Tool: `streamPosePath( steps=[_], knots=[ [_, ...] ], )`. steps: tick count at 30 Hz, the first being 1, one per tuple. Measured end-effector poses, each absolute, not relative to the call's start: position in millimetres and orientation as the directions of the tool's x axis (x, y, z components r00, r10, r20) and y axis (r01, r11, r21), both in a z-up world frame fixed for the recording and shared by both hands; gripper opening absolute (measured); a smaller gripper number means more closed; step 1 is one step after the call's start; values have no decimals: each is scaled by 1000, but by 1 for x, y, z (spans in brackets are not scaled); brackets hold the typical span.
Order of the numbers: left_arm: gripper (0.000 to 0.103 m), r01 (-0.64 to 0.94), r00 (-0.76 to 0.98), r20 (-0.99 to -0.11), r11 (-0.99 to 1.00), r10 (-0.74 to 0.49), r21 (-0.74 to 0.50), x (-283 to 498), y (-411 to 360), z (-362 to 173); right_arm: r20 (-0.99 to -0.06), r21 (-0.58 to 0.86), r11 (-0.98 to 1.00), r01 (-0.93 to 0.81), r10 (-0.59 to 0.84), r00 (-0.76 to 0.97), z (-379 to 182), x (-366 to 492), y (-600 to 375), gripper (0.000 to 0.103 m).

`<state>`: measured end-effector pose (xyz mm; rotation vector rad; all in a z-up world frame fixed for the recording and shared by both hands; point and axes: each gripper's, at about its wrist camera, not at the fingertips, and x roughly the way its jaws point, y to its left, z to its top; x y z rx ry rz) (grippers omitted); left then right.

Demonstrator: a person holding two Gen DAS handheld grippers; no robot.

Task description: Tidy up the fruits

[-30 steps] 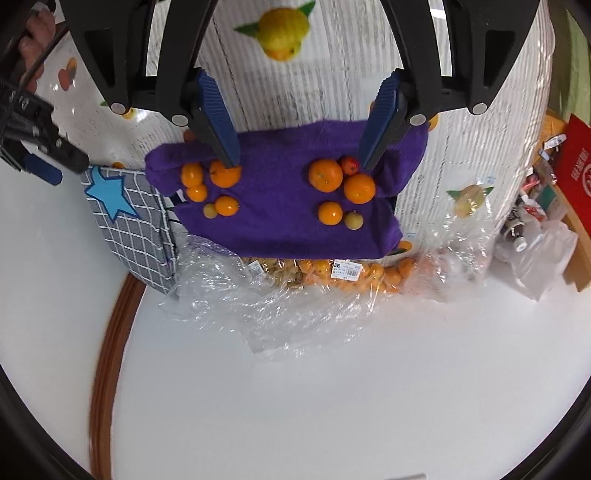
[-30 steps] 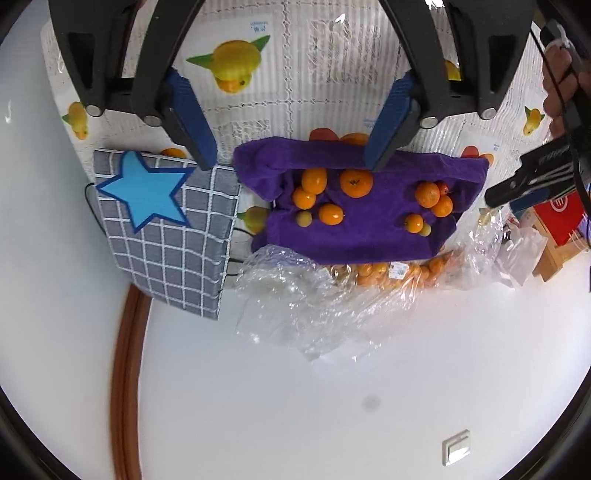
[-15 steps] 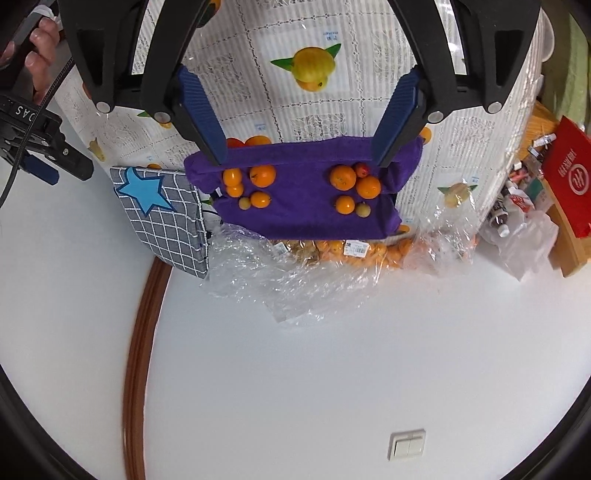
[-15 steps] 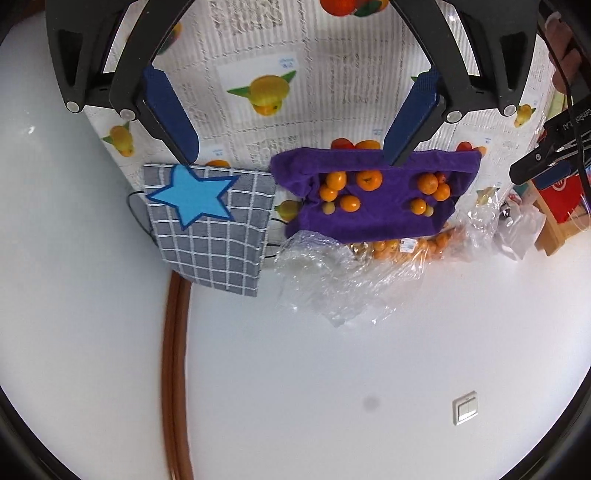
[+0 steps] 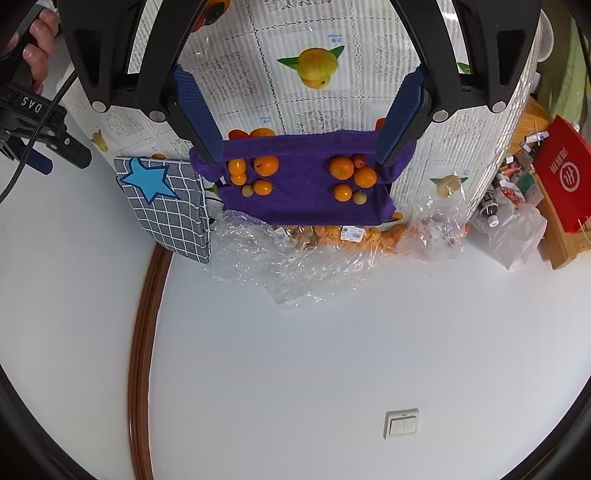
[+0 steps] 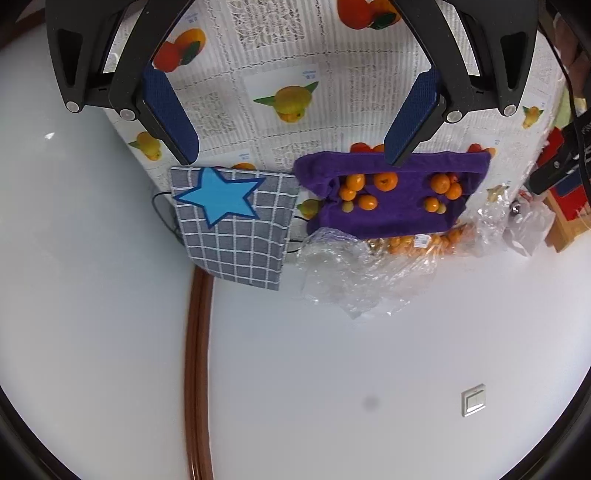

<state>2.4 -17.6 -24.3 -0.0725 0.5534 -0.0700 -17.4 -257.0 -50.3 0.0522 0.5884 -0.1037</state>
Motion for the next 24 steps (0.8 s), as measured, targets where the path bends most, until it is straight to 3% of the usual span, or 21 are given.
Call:
streamPosePath(
  steps=[24],
  knots=[
    [86, 49, 836, -543, 996, -83, -77, 6, -20, -32, -545, -25, 994, 107, -104, 832, -50, -20, -245, 99]
  ],
)
